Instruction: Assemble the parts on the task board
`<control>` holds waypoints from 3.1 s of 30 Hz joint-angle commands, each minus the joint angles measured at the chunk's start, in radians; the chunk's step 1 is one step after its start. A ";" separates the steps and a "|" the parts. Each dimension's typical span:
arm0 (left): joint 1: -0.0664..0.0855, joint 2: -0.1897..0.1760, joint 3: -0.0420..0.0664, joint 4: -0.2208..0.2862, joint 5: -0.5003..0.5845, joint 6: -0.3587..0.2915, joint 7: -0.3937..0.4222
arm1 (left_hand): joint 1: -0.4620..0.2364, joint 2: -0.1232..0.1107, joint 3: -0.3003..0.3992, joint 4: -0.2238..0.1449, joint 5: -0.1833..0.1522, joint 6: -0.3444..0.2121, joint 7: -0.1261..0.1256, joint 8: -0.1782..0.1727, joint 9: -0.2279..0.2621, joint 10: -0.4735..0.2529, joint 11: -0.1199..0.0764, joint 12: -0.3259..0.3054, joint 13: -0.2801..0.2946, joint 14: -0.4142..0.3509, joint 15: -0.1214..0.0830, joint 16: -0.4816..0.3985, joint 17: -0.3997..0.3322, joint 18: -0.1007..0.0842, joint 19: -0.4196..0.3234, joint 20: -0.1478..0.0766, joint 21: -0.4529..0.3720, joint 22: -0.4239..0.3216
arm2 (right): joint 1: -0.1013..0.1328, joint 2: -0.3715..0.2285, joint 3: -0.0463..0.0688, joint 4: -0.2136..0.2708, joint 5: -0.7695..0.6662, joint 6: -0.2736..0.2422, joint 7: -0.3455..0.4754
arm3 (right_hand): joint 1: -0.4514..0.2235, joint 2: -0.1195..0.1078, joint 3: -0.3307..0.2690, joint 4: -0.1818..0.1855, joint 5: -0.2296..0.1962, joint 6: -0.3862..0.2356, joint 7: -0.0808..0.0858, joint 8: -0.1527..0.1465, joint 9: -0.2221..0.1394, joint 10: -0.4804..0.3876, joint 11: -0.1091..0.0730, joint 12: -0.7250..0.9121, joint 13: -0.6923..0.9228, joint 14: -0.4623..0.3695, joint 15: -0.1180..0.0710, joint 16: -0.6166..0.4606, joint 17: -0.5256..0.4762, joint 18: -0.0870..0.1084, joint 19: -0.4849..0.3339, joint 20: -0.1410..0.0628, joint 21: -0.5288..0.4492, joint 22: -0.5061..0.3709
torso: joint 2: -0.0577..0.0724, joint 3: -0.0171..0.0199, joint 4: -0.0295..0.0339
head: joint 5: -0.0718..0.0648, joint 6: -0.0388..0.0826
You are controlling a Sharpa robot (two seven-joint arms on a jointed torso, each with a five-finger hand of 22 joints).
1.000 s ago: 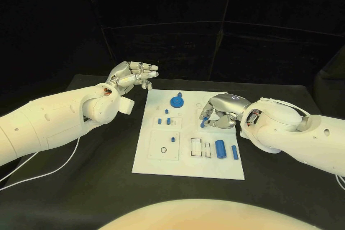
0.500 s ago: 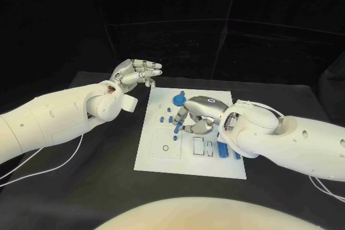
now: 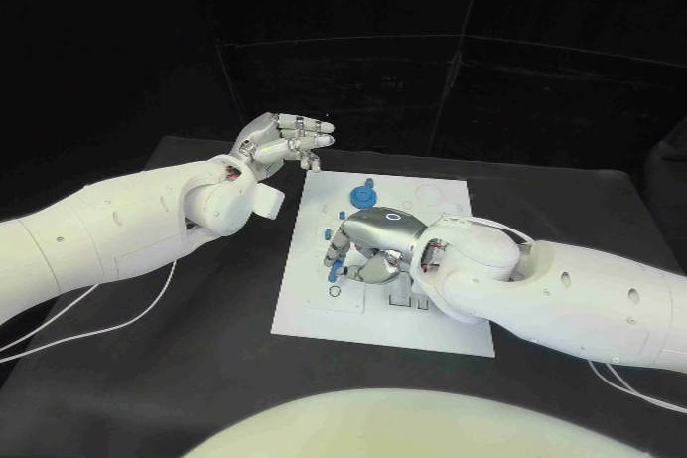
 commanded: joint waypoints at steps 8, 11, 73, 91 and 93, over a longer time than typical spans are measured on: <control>0.002 0.005 0.001 -0.001 0.004 0.013 0.002 | 0.005 0.004 -0.001 -0.003 0.003 0.002 0.004 0.005 -0.001 -0.005 -0.002 0.005 -0.001 -0.007 0.000 -0.005 -0.001 0.007 -0.007 0.001 -0.004 -0.001 | -0.020 0.024 -0.002 -0.034 -0.070 0.056 0.008 | -0.002 -0.012 0.009 -0.002 0.003 -0.002 0.006 -0.004 -0.001 0.022 -0.013 -0.008 0.001 0.021 -0.001 0.004 0.000 -0.005 0.002 -0.001 0.004 0.000 | 0.000 0.0009 -0.0005 | 0.008 -0.002; 0.002 0.005 0.001 -0.001 0.004 0.013 0.001 | 0.005 0.004 -0.001 -0.003 0.003 0.002 0.004 0.005 -0.001 -0.005 -0.002 0.005 -0.001 -0.007 0.000 -0.005 -0.001 0.007 -0.007 0.001 -0.004 -0.001 | -0.023 0.026 -0.003 -0.038 -0.080 0.061 0.007 | -0.002 -0.012 0.009 -0.002 0.003 -0.002 0.006 -0.004 -0.001 0.022 -0.013 -0.008 0.001 0.021 -0.001 0.004 0.000 -0.005 0.002 -0.001 0.004 0.000 | 0.001 0.0013 -0.0012 | 0.009 0.000; 0.002 -0.009 -0.001 -0.002 0.004 0.019 -0.007 | 0.005 0.004 -0.002 -0.003 0.002 0.001 0.004 0.005 -0.001 -0.005 -0.002 0.006 -0.001 -0.007 0.000 -0.006 -0.002 0.007 -0.007 0.001 -0.004 -0.001 | -0.020 -0.240 -0.002 0.061 0.295 -0.176 -0.042 | -0.139 -0.039 -0.377 0.124 0.083 -0.126 -0.001 0.048 0.015 0.084 -0.031 0.223 0.088 0.041 -0.008 0.071 0.097 -0.017 0.036 0.002 0.050 0.082 | -0.006 -0.0043 -0.0116 | -0.051 0.013; 0.001 -0.015 -0.008 0.001 0.004 0.022 -0.002 | 0.001 0.005 -0.004 -0.002 0.002 0.001 0.004 0.006 -0.002 -0.007 -0.001 0.007 -0.002 -0.008 0.000 -0.006 -0.003 0.007 -0.007 0.001 -0.006 -0.002 | -0.021 -0.457 -0.005 0.154 0.308 -0.097 -0.422 | -0.206 -0.008 -0.600 0.321 0.208 -0.189 -0.039 0.280 0.072 0.160 -0.069 1.054 0.986 0.048 -0.041 0.114 0.150 -0.036 0.073 -0.036 0.117 0.197 | -0.011 -0.0076 -0.0372 | -0.105 0.022; 0.001 -0.014 -0.008 0.001 0.004 0.023 -0.002 | 0.001 0.005 -0.004 -0.002 0.002 0.001 0.004 0.006 -0.002 -0.007 -0.001 0.007 -0.002 -0.008 0.000 -0.006 -0.003 0.007 -0.007 0.001 -0.006 -0.002 | -0.026 -0.457 -0.005 0.160 0.297 -0.078 -0.446 | -0.220 -0.007 -0.614 0.322 0.205 -0.201 -0.038 0.296 0.076 0.164 -0.067 1.082 1.024 0.050 -0.041 0.122 0.166 -0.037 0.074 -0.034 0.120 0.203 | -0.010 -0.0070 -0.0362 | -0.107 0.023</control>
